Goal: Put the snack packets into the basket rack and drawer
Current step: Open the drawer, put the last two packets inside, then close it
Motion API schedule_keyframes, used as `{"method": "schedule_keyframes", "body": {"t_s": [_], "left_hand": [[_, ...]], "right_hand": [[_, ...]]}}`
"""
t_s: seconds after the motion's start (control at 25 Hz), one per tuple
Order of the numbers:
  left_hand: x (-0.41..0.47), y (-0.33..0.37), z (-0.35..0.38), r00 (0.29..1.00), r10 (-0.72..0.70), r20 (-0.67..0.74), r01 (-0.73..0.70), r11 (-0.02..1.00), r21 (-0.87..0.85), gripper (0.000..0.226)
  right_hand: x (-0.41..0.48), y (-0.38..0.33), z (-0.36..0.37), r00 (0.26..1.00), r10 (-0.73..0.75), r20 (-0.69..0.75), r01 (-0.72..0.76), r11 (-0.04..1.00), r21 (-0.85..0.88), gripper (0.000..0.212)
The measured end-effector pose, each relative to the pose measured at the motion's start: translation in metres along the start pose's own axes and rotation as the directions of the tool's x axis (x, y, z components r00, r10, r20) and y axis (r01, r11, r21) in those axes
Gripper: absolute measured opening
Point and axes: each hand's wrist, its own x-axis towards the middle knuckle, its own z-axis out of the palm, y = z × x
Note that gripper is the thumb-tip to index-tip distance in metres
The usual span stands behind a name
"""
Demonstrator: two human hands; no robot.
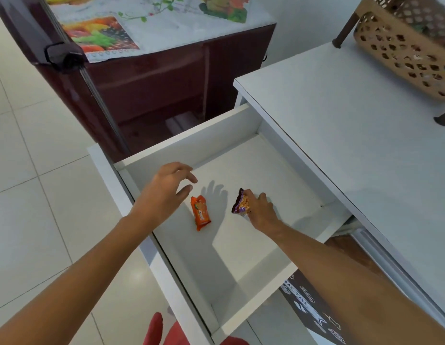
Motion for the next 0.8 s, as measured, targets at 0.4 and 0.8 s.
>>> {"method": "schedule_keyframes", "body": {"t_s": [0.4,0.8], "left_hand": [[-0.010,0.001,0.005,1.000,-0.025,-0.017,0.026,0.999,0.030,0.018],[-0.023,0.032,-0.011,0.999,0.009,-0.040,-0.006,0.998,0.060,0.019]], "right_hand": [[0.001,0.015,0.021,0.966,-0.059,0.251,0.101,0.983,-0.155,0.073],[-0.043,0.030,-0.042,0.965,-0.190,-0.182,0.220,0.962,0.159,0.049]]}}
